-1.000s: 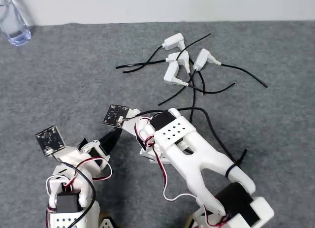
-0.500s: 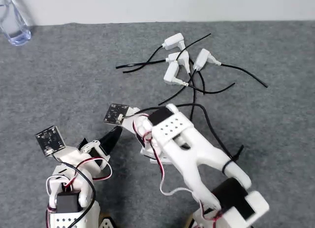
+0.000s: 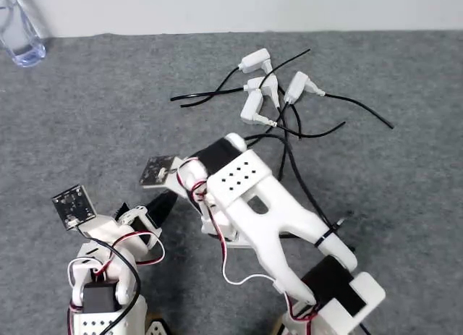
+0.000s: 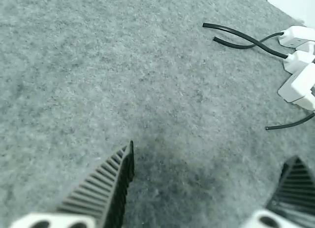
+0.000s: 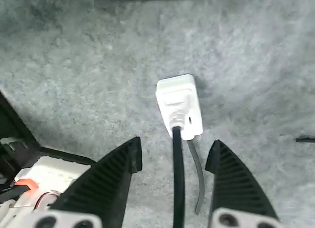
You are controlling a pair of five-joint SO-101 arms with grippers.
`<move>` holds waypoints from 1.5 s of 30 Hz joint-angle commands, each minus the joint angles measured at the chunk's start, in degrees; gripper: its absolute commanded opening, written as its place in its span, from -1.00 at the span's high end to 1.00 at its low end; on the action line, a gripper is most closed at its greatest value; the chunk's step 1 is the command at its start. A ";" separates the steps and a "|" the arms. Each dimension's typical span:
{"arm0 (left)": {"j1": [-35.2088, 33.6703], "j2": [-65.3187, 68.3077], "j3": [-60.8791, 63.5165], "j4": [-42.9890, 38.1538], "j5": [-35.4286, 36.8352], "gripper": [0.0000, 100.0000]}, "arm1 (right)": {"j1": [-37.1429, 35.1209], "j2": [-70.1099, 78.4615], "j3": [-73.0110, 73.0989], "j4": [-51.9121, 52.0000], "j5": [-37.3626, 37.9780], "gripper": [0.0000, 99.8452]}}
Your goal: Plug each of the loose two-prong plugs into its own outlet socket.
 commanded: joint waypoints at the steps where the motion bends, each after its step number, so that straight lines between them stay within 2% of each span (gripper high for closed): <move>1: -0.18 -0.53 -0.48 0.00 0.09 0.14 | -0.22 -0.31 -0.35 -0.48 1.67 0.58; 10: -0.18 -0.53 -0.48 0.00 0.09 0.14 | 3.12 -0.31 16.88 -18.86 8.53 0.57; 23: 0.09 -0.53 -0.48 0.00 0.09 0.14 | 7.34 1.19 28.31 -32.75 16.44 0.57; 29: 0.09 -0.53 -0.48 0.00 0.09 0.14 | 7.52 8.48 25.58 -32.13 16.53 0.63; 32: 0.00 -0.53 -0.48 0.00 0.09 0.14 | 7.87 10.33 23.21 -31.52 16.88 0.96; 33: -0.09 -0.53 -0.48 0.00 0.09 0.14 | 7.96 10.59 22.77 -31.43 16.88 1.00; 34: -0.09 -0.53 -0.48 0.00 0.09 0.14 | 8.13 10.77 22.51 -31.08 16.88 0.94; 38: -0.18 -0.53 -0.48 0.00 0.09 0.14 | 8.92 9.01 22.15 -29.85 16.79 0.98; 45: -0.18 -0.53 -0.48 0.00 0.09 0.14 | 9.10 -3.65 11.43 -14.11 16.79 0.98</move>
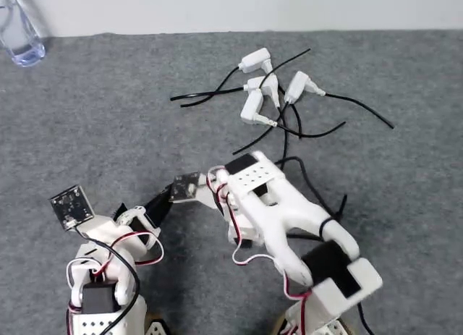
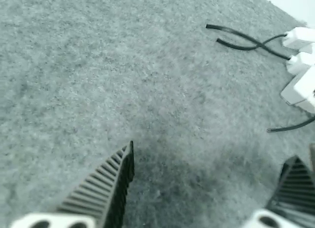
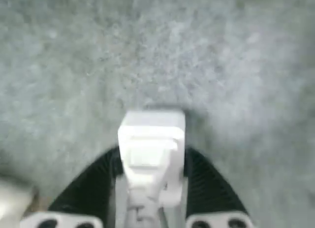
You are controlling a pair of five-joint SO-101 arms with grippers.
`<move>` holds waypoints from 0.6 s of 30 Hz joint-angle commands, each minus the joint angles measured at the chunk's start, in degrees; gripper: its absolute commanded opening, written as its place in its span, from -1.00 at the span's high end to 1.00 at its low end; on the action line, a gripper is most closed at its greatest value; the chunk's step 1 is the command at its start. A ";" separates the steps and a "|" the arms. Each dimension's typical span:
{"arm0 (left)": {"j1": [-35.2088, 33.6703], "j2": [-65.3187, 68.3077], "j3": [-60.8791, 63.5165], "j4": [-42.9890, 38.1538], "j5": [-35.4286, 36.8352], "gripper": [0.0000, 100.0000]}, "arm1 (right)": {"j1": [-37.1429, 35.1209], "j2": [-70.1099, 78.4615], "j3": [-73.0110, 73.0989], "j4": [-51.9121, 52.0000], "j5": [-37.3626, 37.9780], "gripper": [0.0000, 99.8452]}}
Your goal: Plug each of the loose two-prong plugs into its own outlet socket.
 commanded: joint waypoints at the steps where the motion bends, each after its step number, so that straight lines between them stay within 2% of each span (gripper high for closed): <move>1: 0.00 -0.62 -0.48 0.00 -0.26 0.14 | -0.13 -8.66 -9.14 8.84 0.26 0.98; 9: 0.00 -0.62 -0.48 0.00 -0.26 0.14 | 0.22 -13.76 -29.45 24.66 0.09 0.98; 14: 0.00 -0.62 -0.48 0.00 -0.26 0.14 | 4.44 -13.23 -40.00 24.92 0.88 0.98; 18: 0.00 -0.62 -0.48 0.00 -0.26 0.14 | 10.86 -8.57 -45.19 23.16 5.98 0.98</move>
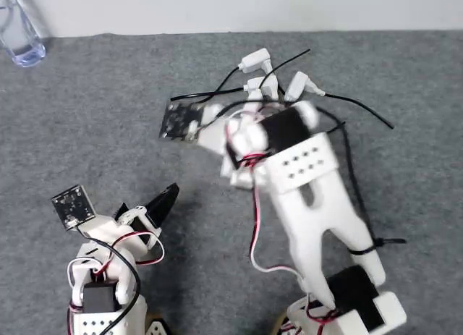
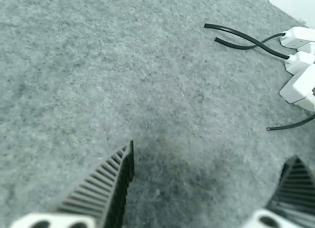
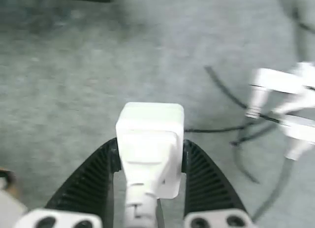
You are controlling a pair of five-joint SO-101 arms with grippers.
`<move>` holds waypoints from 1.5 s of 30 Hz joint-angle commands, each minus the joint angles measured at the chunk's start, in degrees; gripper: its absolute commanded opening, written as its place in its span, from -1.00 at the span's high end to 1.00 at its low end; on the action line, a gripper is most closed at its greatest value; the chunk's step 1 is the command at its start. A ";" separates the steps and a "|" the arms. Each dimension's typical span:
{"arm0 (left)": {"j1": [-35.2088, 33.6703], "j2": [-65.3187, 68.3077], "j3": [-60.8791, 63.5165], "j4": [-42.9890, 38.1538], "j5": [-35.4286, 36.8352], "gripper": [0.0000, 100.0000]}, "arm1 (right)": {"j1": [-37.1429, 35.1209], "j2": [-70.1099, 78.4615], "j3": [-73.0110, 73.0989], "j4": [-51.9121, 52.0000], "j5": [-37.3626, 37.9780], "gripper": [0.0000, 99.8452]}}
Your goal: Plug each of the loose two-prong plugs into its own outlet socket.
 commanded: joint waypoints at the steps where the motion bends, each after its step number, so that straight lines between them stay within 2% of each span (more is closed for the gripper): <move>1: -0.18 -0.62 -0.48 -0.09 0.09 0.14 | 6.29 2.95 -5.80 -1.71 3.43 0.98; 4: 0.00 -0.62 -0.48 -0.09 0.09 0.14 | 11.38 7.43 -5.80 -12.62 3.60 0.98; 10: 0.09 -0.62 -0.48 -0.09 0.09 0.14 | 18.33 17.36 -5.54 -40.84 3.52 0.98; 17: 0.18 -0.62 -0.48 0.00 0.09 0.14 | 19.21 30.99 -5.54 -63.52 3.69 0.98; 21: 0.18 -0.62 -0.48 0.00 0.09 0.14 | 19.30 37.05 -5.54 -72.22 3.69 0.98; 28: 0.18 -0.62 -0.48 0.00 0.09 0.14 | 18.42 40.40 -5.54 -74.95 3.60 0.93; 32: 0.18 -0.62 -0.48 0.00 0.09 0.14 | 17.98 40.13 -5.80 -68.88 3.52 0.45; 33: 0.18 -0.62 -0.48 0.00 0.09 0.14 | 17.71 40.13 -5.89 -68.00 3.52 0.39; 42: 0.18 -0.62 -0.48 0.00 0.09 0.14 | 17.54 39.78 -5.98 -67.03 3.69 0.44; 45: 0.18 -0.62 -0.48 0.00 0.09 0.14 | 17.54 36.97 -5.89 -62.20 3.43 0.45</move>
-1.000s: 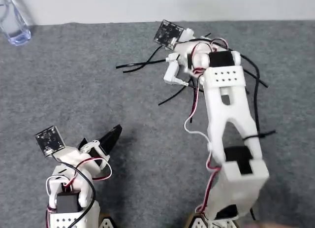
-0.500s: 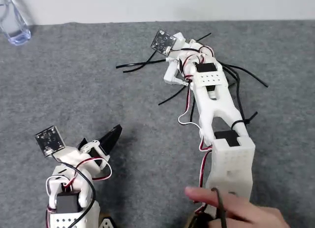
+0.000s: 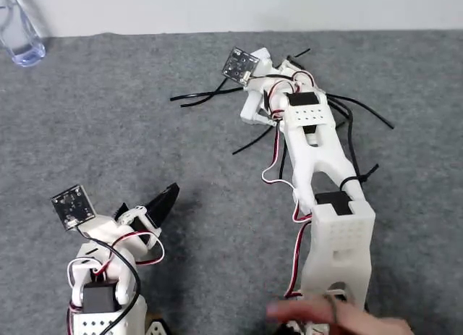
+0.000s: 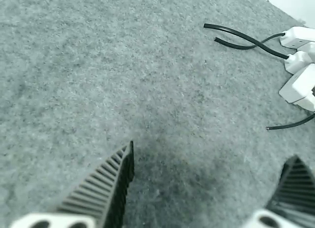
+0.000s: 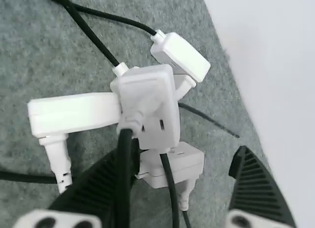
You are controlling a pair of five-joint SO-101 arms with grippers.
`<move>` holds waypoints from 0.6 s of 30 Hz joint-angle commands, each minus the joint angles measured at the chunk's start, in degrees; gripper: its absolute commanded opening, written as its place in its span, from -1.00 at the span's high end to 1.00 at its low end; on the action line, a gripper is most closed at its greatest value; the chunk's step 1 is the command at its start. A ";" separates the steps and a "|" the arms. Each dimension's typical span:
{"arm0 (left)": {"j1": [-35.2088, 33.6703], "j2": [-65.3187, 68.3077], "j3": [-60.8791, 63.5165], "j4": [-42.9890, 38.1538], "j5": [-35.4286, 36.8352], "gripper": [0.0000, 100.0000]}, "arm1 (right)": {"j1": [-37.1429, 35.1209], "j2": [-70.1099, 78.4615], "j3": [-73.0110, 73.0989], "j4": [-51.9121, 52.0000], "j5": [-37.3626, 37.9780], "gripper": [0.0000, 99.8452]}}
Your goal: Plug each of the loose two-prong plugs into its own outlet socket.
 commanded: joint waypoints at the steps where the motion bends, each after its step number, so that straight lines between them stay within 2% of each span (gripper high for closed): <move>1: 0.18 -0.62 -0.48 0.00 0.09 0.14 | -0.57 -5.85 -3.69 7.34 0.18 0.45; 13: 0.26 -0.62 -0.48 0.09 0.09 0.14 | -10.24 -32.40 -3.60 54.55 -0.79 0.45; 15: 0.26 -0.62 -0.48 0.26 0.00 0.14 | -11.21 -35.38 -3.60 60.18 -5.89 0.45; 18: 0.26 -0.62 -0.48 0.88 -3.08 0.14 | -11.12 -39.60 -3.69 65.89 -18.55 0.45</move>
